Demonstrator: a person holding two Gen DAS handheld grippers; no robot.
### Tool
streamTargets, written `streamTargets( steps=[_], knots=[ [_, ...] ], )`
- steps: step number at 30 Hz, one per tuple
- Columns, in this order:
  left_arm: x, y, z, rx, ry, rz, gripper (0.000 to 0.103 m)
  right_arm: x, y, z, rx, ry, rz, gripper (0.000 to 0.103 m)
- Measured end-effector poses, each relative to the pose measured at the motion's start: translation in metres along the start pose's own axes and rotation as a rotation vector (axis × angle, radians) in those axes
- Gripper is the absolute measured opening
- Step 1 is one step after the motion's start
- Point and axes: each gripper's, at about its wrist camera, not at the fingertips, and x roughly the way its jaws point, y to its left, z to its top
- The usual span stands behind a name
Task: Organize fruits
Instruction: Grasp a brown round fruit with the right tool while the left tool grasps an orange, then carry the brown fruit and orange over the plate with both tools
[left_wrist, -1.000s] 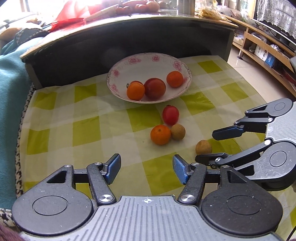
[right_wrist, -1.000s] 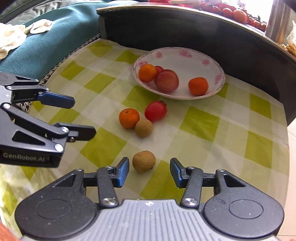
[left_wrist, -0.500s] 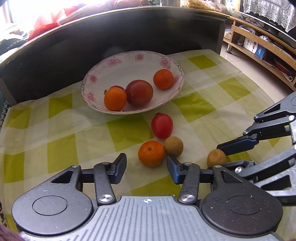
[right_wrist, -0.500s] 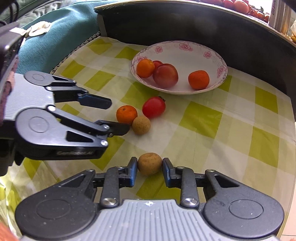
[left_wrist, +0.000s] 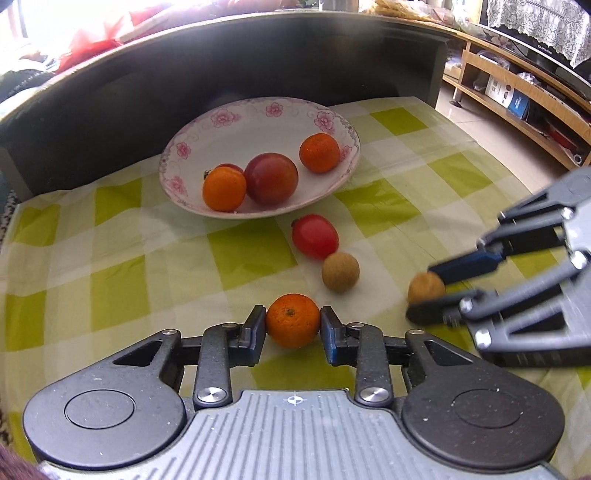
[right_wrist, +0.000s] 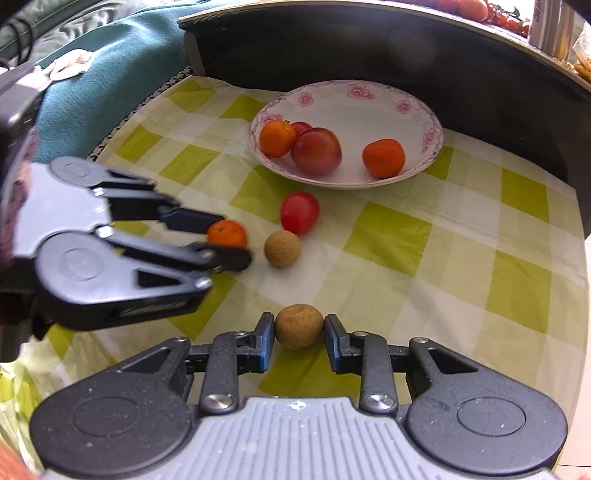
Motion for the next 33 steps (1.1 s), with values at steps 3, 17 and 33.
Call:
streamTargets(
  steps=[3, 17, 33],
  knots=[
    [-0.008, -0.002, -0.008, 0.001, 0.004, -0.007, 0.04, 0.0, -0.002, -0.002, -0.013, -0.005, -0.018, 0.032],
    [-0.012, -0.002, -0.033, 0.026, 0.021, -0.01, 0.062, 0.003, 0.005, -0.005, -0.111, -0.014, -0.045, 0.05],
    [-0.008, -0.007, -0.028, 0.01, 0.018, -0.039, 0.053, -0.002, -0.005, -0.008, -0.086, -0.041, -0.006, 0.049]
  ],
)
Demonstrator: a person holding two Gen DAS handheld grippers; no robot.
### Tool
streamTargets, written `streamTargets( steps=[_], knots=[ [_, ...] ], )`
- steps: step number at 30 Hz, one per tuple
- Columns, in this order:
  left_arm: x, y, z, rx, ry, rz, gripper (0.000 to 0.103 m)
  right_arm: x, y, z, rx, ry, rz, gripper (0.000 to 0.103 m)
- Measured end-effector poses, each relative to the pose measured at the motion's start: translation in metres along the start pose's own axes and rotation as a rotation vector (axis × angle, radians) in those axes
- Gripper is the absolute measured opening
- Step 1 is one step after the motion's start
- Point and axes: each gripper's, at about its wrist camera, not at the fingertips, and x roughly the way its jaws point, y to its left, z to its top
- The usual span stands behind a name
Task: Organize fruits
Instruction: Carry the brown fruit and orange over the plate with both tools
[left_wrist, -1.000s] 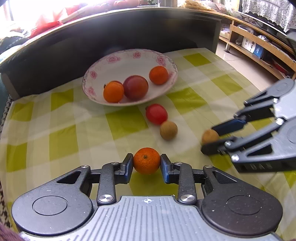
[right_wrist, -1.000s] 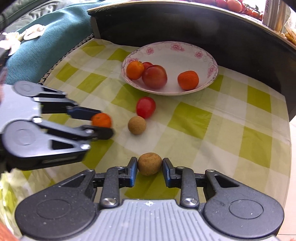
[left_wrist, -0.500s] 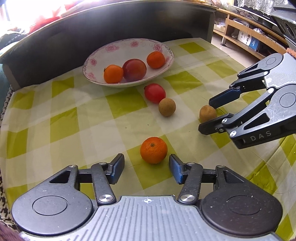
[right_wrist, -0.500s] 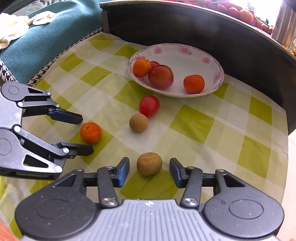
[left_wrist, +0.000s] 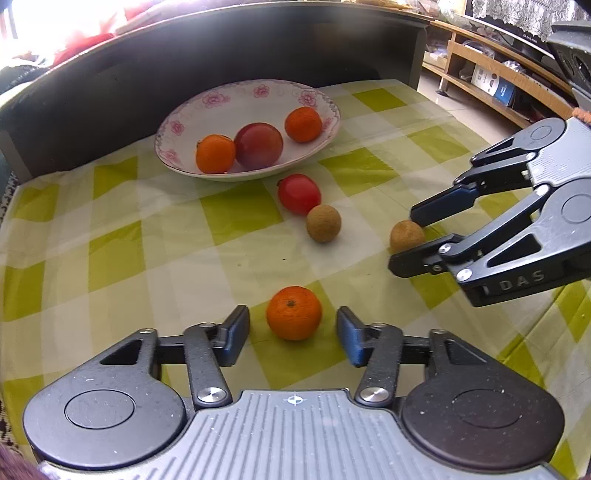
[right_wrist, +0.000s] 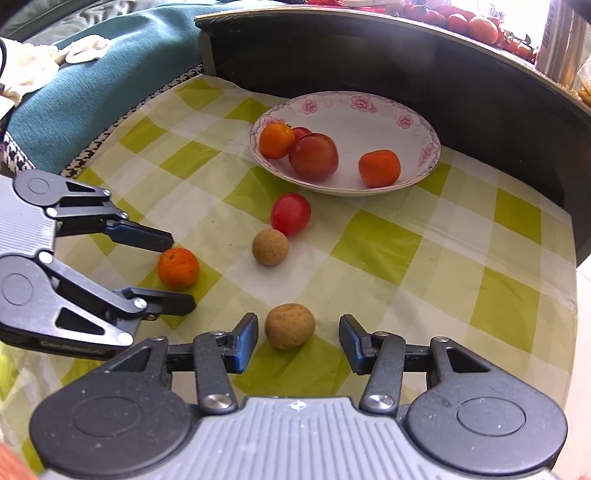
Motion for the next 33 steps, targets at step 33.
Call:
streamTargets(
  steps=[33],
  knots=[
    [-0.012, 0.023, 0.085, -0.119, -0.165, 0.08, 0.038, -0.01, -0.017, 0.076, 0.112, -0.157, -0.06, 0.032]
  ],
)
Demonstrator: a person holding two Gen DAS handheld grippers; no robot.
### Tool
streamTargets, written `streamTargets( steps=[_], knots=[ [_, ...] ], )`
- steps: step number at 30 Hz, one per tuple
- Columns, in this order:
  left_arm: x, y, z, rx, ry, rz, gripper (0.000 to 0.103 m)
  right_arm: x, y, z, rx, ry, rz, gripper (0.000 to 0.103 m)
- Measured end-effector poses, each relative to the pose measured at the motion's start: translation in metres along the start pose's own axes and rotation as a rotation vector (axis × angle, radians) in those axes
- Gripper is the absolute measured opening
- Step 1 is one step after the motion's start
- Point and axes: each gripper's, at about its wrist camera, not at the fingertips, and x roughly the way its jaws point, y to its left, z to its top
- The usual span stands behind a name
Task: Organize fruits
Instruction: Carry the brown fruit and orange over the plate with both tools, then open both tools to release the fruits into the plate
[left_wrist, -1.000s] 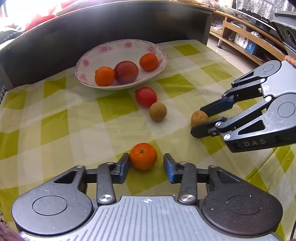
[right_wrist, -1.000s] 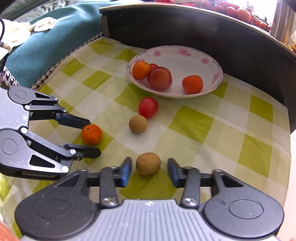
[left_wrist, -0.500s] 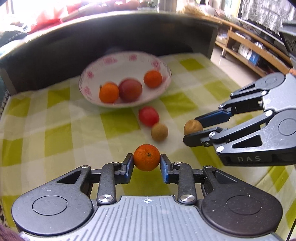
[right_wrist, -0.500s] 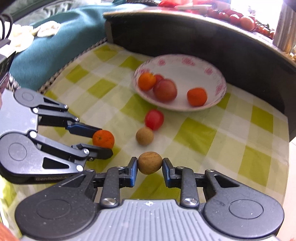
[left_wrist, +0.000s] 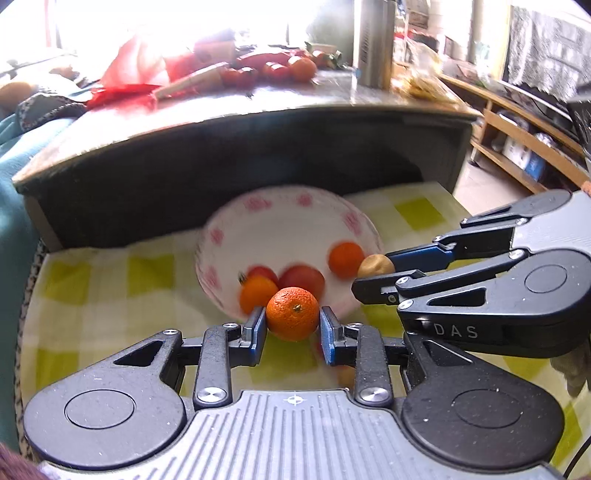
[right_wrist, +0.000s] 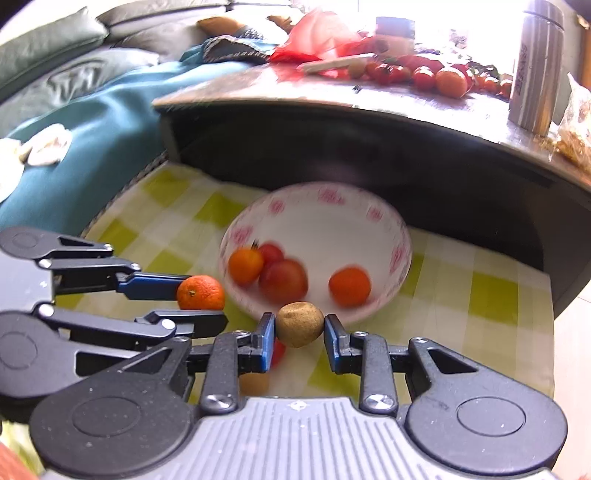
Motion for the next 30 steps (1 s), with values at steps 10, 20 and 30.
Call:
streamTargets(
  steps=[10, 20, 30],
  knots=[
    [0.03, 0.01, 0.027, 0.004, -0.037, 0.025, 0.037, 0.023, -0.022, 0.029, 0.058, -0.036, -0.043, 0.032],
    [0.052, 0.018, 0.03, -0.021, -0.03, 0.034, 0.037, 0.048, -0.033, 0.04, 0.041, -0.045, -0.061, 0.032],
    [0.061, 0.022, 0.029, -0.04, -0.01, 0.047, 0.038, 0.059, -0.033, 0.039, 0.027, -0.044, -0.072, 0.033]
  ],
)
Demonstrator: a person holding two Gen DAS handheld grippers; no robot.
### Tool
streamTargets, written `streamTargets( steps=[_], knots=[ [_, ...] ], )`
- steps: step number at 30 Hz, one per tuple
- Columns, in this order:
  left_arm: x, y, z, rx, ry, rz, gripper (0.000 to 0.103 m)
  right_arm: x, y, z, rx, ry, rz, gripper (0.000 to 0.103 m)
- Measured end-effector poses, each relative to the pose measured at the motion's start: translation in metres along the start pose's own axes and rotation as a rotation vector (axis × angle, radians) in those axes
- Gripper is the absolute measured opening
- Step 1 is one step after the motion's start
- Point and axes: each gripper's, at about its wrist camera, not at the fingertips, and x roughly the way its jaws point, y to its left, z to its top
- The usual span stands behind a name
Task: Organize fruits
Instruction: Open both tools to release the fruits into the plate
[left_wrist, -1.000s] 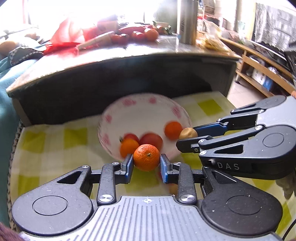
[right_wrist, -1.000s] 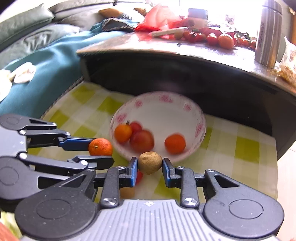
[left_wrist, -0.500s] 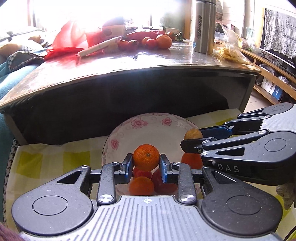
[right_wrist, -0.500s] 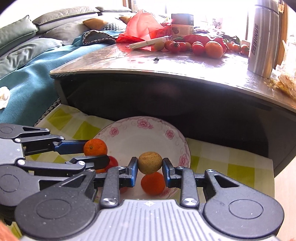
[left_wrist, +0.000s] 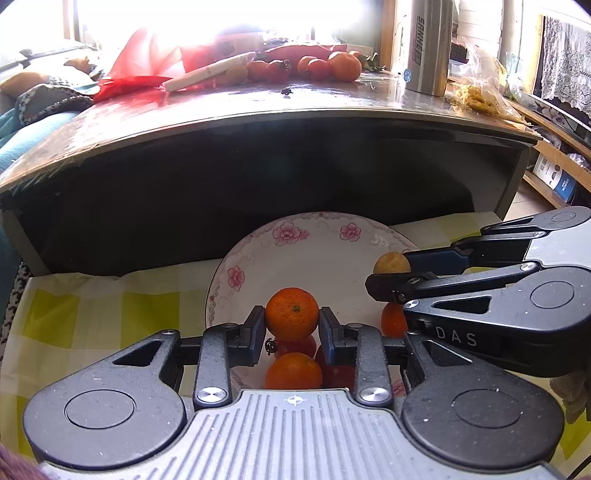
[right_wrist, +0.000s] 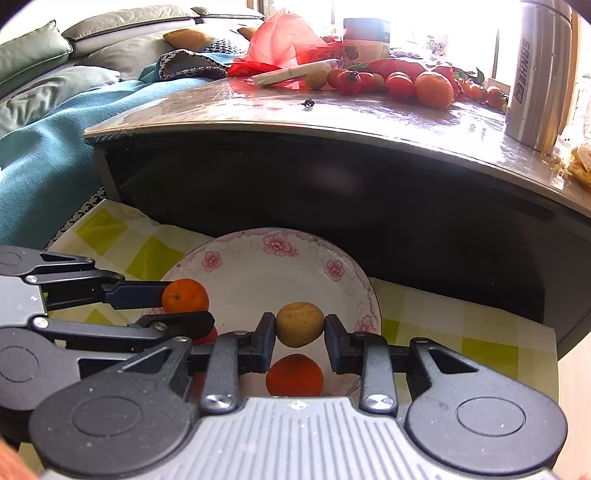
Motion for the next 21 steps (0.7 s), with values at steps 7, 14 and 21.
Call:
streamTargets(
  steps=[7, 14, 21],
  knots=[
    [0.0, -0.001, 0.002, -0.004, -0.003, 0.012, 0.043, 0.0, -0.001, 0.0, -0.003, -0.006, -0.004, 0.033],
    [-0.009, 0.0, 0.004, -0.012, -0.024, 0.009, 0.051, -0.003, -0.003, 0.002, 0.009, -0.015, -0.012, 0.034],
    [-0.028, -0.001, 0.004, -0.01, -0.048, 0.011, 0.056, -0.016, -0.006, 0.002, 0.022, -0.032, -0.014, 0.037]
  ],
)
